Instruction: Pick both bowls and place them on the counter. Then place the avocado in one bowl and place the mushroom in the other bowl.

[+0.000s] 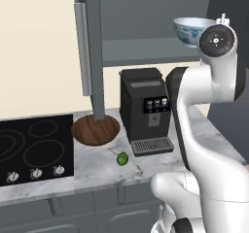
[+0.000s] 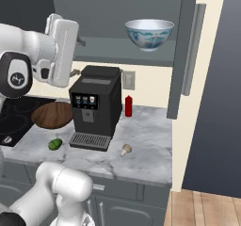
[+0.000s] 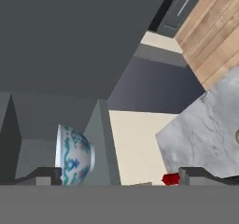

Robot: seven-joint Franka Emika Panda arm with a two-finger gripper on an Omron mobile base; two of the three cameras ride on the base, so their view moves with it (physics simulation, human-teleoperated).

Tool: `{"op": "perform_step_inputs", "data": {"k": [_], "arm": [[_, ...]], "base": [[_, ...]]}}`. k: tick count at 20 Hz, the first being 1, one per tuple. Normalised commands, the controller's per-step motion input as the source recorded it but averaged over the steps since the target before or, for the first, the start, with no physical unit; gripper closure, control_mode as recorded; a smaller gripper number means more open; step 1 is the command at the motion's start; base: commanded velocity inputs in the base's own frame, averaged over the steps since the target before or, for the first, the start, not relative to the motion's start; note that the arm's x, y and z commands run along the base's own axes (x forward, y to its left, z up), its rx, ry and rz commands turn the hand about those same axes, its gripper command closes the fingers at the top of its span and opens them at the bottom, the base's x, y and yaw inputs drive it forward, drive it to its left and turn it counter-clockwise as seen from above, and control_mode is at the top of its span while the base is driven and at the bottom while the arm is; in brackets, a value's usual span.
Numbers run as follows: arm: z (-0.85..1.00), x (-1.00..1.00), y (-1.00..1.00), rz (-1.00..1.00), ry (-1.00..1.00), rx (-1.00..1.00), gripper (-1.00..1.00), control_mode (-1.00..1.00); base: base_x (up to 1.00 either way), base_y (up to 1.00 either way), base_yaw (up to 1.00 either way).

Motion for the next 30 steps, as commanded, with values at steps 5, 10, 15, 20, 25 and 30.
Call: {"op": "perform_step_inputs", "data": {"k": [5, 10, 15, 20, 25, 30], "arm": [[0.08, 0.36, -0.21, -0.04, -0.03, 0.0, -1.0, -1.0], [0.02, 0.31, -0.23, 0.07, -0.04, 0.0, -1.0, -1.0], [0.05, 0.52, -0.16, 0.0, 0.08, 0.0, -1.0, -1.0], [-0.02, 0.62, -0.11, 0.05, 0.0, 0.0, -1.0, -1.0], [0.01, 0.45, -0.09, 0.07, -0.02, 0.0, -1.0, -1.0], [0.07, 0.48, -0.12, 0.0, 0.01, 0.0, -1.0, -1.0]], "base": [[0.0, 0.0, 0.0], [0.0, 0.0, 0.0], [0.0, 0.0, 0.0], [0.0, 0.0, 0.0], [0.0, 0.0, 0.0], [0.0, 0.0, 0.0]]}}
